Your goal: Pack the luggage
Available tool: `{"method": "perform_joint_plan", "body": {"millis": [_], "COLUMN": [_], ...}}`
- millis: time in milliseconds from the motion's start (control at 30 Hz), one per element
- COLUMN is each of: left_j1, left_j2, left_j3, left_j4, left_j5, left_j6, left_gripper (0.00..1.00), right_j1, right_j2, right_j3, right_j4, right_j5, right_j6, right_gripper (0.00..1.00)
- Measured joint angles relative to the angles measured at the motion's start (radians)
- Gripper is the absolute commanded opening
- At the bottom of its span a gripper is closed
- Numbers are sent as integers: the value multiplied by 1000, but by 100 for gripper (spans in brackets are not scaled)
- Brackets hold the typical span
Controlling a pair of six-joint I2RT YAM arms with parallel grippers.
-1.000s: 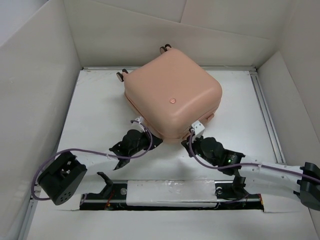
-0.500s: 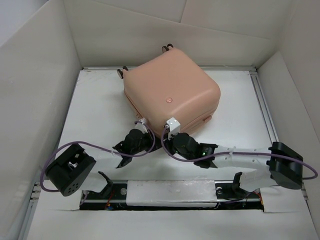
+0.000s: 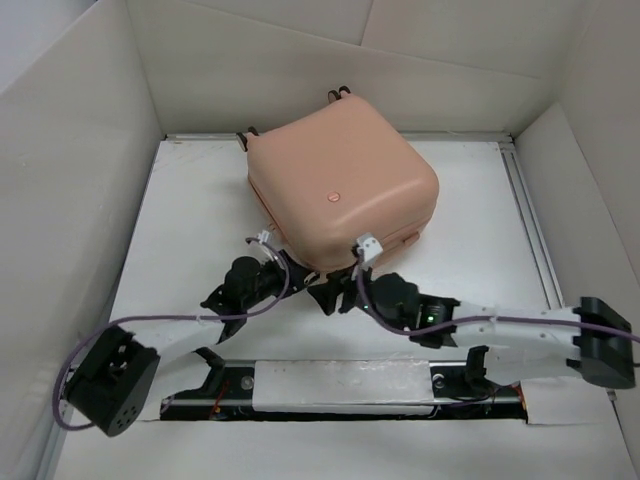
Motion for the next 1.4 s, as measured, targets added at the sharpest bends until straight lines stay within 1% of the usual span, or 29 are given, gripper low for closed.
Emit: {"method": "perform_joint_plan", "body": {"millis": [67, 100, 133, 200, 233, 300, 333, 367, 433, 500, 533, 567, 600, 633, 733, 767, 900, 1000, 1100, 1233, 1400], "left_j1": [50, 81, 113, 183, 220, 292, 330, 372, 493, 637, 688, 732, 760, 772, 774, 774, 766, 760, 749, 723, 682], "left_j2": [-108, -173, -236, -375, -425, -476, -465, -430, -291, -97, -18, 78, 161, 231, 400, 441, 598, 684, 765, 888, 1002], "left_j3": [-13, -19, -21, -19, -15, 22, 56, 94, 207, 312, 351, 386, 412, 440, 553, 596, 794, 907, 1038, 1240, 1403], "left_j4": [-91, -130, -168, -226, -247, -290, -303, -309, -292, -190, -132, -77, -39, -28, -35, -35, 14, 41, -20, -154, -305], "left_j5": [-23, -43, -62, -105, -124, -129, -121, -101, -14, 104, 144, 171, 191, 206, 241, 249, 325, 353, 349, 323, 279], "left_j6": [27, 36, 43, 48, 52, 58, 57, 56, 37, -39, -77, -122, -158, -184, -225, -232, -249, -258, -236, -192, -144], "left_gripper": [65, 75, 80, 87, 92, 94, 96, 97, 97, 99, 99, 99, 99, 99, 99, 99, 99, 99, 99, 99, 99], "right_j1": [10, 11, 8, -2, -18, -55, -69, -83, -96, -97, -97, -97, -97, -97, -96, -94, -81, -71, -61, -56, -56], "right_j2": [-145, -221, -289, -388, -429, -482, -495, -502, -503, -502, -500, -498, -495, -493, -487, -486, -486, -484, -481, -483, -495], "right_j3": [-45, -72, -98, -145, -167, -211, -229, -246, -269, -280, -281, -282, -283, -285, -299, -307, -346, -374, -382, -382, -382], "right_j4": [-26, -40, -54, -94, -115, -150, -166, -182, -216, -238, -245, -246, -246, -247, -244, -242, -223, -210, -208, -192, -179], "right_j5": [14, 24, 36, 57, 61, 61, 61, 61, 55, 30, 17, 6, -3, -17, -44, -50, -82, -101, -109, -113, -112], "right_j6": [12, 16, 20, 29, 36, 43, 47, 51, 58, 61, 63, 63, 65, 67, 69, 71, 74, 78, 82, 83, 80], "right_gripper": [69, 69, 68, 64, 60, 56, 55, 55, 55, 55, 55, 58, 60, 61, 65, 65, 66, 66, 68, 69, 72]}}
